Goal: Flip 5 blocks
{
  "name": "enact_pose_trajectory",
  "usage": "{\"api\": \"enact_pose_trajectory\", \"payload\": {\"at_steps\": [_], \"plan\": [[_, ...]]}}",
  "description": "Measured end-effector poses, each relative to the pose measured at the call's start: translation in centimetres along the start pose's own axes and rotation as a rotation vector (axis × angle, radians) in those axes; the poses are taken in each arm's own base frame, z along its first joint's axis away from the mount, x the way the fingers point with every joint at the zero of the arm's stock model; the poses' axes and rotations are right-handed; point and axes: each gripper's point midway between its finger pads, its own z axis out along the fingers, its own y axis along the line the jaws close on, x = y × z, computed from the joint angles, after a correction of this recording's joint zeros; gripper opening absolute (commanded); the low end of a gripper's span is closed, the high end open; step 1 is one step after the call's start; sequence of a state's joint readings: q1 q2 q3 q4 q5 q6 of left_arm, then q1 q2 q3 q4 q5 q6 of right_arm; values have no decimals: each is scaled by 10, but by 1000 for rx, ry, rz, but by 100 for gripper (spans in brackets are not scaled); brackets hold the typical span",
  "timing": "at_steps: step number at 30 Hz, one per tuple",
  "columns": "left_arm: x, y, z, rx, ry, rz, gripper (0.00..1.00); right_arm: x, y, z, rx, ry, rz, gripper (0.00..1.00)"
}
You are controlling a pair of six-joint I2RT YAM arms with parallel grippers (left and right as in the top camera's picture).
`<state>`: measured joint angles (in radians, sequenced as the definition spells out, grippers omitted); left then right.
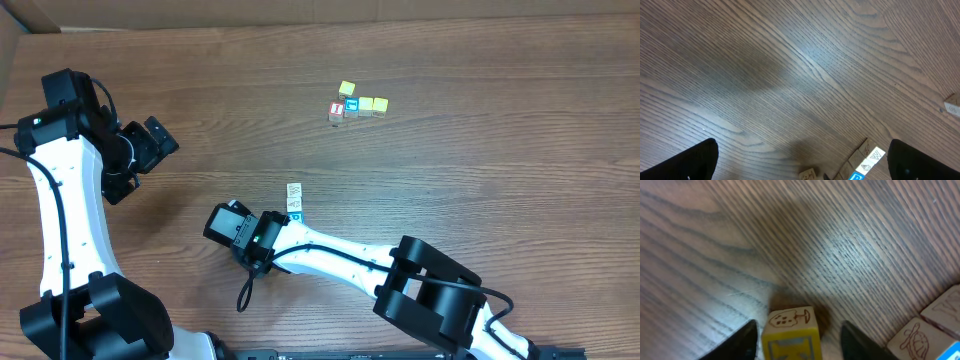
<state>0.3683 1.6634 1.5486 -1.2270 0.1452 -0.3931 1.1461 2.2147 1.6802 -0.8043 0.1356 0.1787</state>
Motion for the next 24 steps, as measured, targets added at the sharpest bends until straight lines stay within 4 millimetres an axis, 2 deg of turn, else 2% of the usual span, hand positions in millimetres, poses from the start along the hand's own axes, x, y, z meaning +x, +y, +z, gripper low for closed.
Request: {"api": "enact_pose_trajectory", "payload": {"at_steps": [8,14,19,24], "plan": [[0,0,0,0,0,0,100,1,-2,2,10,4,3,38],[0,0,0,0,0,0,100,12,-3,-2,13,56,21,34],[0,0,0,0,0,0,100,5,-3,-21,14,63,114,34],[0,0,0,0,0,0,100,-1,1,-56,-27,41,214,28]]}}
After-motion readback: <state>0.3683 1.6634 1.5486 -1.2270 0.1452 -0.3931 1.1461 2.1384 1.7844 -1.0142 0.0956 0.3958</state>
